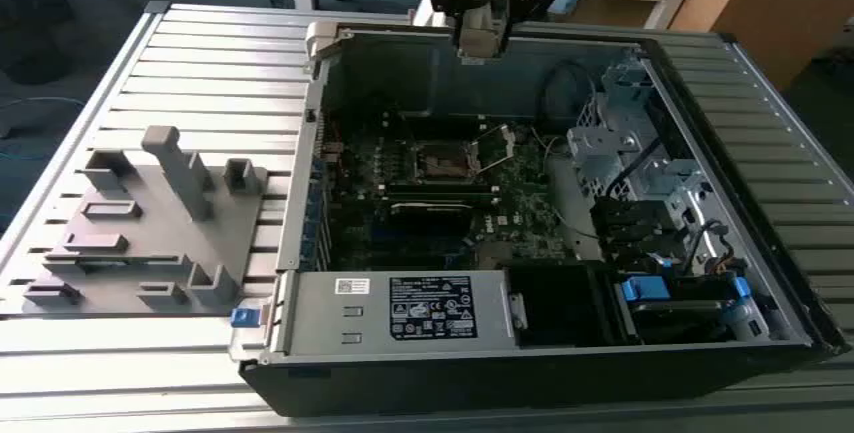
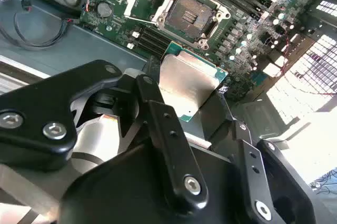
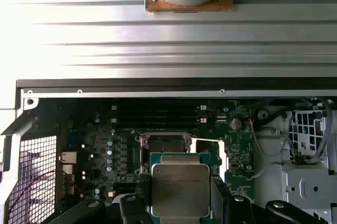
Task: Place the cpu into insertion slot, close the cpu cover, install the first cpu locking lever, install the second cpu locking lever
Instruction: 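Place the cpu into insertion slot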
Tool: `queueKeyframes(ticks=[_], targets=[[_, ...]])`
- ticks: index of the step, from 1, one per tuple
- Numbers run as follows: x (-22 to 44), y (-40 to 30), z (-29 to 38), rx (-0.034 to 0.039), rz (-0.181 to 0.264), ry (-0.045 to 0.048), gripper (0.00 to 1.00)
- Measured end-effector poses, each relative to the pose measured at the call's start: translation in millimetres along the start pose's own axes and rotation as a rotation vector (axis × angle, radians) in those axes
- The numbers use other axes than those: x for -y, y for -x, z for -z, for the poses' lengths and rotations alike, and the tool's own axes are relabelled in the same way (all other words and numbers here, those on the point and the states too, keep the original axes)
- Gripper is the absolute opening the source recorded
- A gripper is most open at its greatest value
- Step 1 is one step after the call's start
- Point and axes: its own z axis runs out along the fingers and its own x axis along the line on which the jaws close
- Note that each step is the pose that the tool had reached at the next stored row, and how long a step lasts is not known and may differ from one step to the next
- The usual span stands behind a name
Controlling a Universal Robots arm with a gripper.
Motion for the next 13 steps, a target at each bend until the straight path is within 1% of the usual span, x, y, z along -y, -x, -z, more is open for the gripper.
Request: queueKeyframes(ticks=[5, 13], targets=[[0.0, 0.0, -0.1, 0.0, 0.0, 0.0, 0.54], [0.4, 0.1, -4.2, 0.0, 0.0, 0.0, 0.54]])
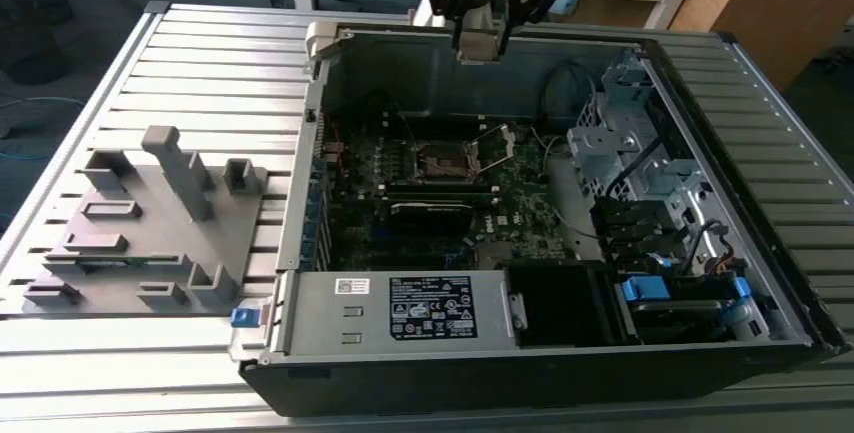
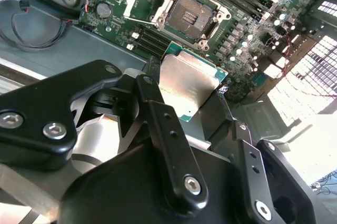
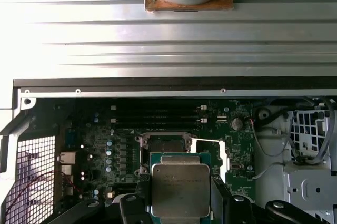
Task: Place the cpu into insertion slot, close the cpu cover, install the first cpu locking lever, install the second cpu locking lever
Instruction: 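Place the cpu into insertion slot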
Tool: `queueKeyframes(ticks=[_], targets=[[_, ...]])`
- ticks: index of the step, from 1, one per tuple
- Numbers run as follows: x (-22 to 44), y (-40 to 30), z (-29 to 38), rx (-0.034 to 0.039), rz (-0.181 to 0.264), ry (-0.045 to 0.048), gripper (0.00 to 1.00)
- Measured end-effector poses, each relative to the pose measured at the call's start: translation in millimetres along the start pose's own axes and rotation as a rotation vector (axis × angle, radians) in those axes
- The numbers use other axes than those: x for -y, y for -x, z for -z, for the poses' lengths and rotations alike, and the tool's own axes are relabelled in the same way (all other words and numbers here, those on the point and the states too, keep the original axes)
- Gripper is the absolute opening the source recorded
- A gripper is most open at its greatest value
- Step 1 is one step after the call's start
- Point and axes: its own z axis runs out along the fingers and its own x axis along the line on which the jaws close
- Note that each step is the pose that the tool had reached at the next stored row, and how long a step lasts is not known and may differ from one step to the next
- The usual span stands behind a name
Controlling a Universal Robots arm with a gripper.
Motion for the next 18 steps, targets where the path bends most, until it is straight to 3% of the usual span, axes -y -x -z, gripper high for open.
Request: queueKeyframes(ticks=[18], targets=[[0.2, 0.0, -2.3, 0.0, 0.0, -0.0001, 0.54]])
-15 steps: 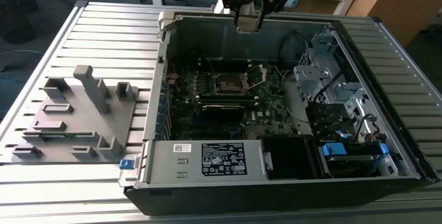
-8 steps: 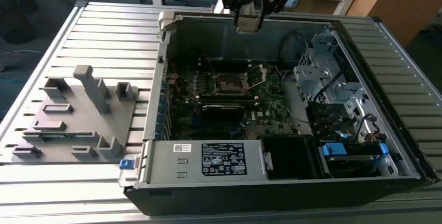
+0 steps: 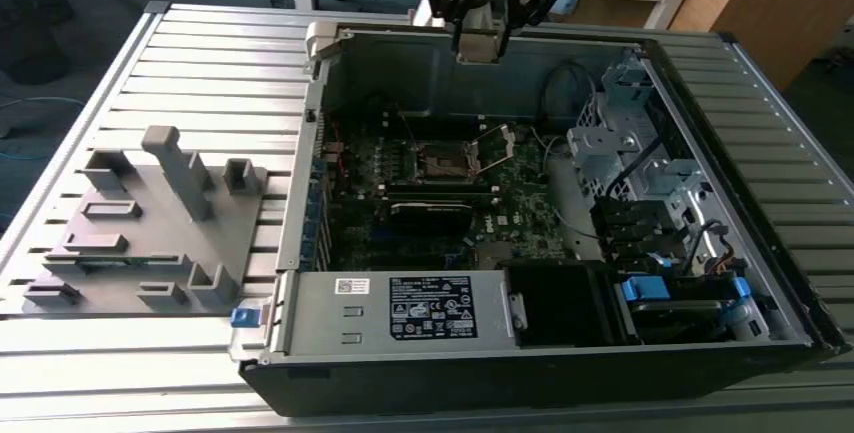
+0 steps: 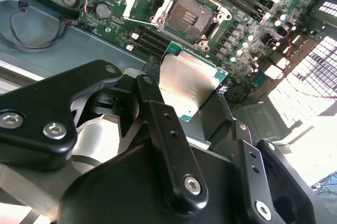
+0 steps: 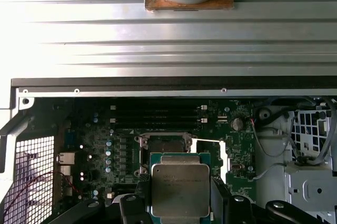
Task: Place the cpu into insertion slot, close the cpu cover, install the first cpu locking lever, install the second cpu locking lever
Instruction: 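Place the cpu into insertion slot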
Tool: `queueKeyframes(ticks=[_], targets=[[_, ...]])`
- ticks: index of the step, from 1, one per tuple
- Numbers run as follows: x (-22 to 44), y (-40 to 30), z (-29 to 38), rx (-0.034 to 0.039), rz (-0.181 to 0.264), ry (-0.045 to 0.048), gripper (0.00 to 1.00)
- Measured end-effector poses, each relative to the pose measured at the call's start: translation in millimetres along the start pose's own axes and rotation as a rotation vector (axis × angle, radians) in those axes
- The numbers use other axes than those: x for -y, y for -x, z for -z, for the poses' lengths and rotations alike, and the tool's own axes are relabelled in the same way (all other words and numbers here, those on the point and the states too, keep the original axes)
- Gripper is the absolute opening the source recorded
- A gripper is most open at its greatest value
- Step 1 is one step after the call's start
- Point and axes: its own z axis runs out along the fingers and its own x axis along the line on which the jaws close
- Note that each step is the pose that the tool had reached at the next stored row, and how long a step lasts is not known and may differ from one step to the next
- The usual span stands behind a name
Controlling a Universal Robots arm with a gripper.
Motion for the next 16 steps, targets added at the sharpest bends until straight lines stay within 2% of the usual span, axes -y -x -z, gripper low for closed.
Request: queueKeyframes(ticks=[8, 10, 16], targets=[[0.1, 0.0, -1.6, 0.0, 0.0, 0.0, 0.54], [0.6, 0.1, -7.2, 0.0001, 0.0, 0.0002, 0.54], [0.8, 0.2, -9.4, 0.0, 0.0, 0.0001, 0.54]])
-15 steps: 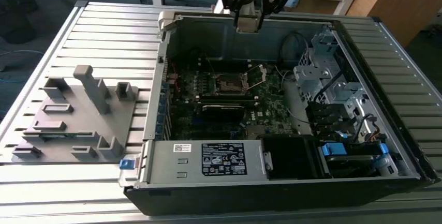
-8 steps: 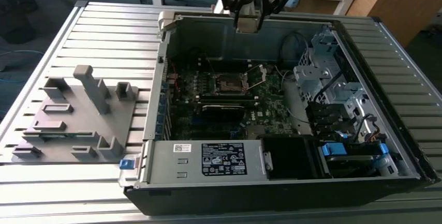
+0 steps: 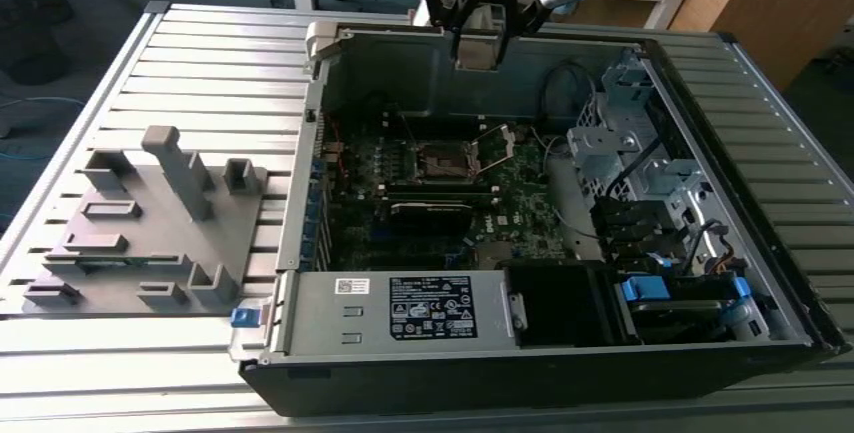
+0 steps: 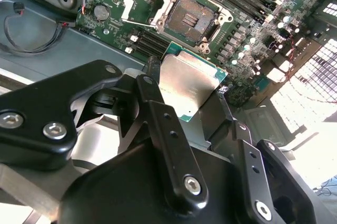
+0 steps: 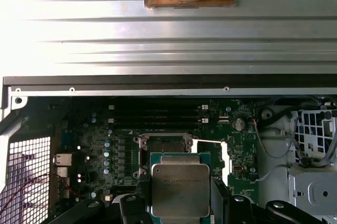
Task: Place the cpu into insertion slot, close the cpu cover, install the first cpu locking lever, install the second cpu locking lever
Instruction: 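Place the cpu into insertion slot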
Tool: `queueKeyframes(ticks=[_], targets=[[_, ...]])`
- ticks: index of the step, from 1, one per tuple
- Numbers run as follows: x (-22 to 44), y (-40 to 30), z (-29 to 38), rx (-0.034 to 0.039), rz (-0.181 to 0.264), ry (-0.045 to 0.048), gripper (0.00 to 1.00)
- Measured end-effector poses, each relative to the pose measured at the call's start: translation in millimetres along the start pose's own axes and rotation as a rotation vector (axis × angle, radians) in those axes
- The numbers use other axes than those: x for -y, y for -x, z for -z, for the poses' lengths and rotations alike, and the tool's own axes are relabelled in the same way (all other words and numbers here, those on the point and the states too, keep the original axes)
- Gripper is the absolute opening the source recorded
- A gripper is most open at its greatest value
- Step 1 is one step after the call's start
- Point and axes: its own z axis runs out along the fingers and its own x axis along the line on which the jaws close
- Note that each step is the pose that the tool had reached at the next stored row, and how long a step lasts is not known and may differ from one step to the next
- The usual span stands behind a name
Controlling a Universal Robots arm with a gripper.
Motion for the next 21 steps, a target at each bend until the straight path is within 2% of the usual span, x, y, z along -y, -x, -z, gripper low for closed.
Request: queueKeyframes(ticks=[21], targets=[[0.3, 0.0, -3.8, 0.0004, 0.0, 0.0002, 0.54]])
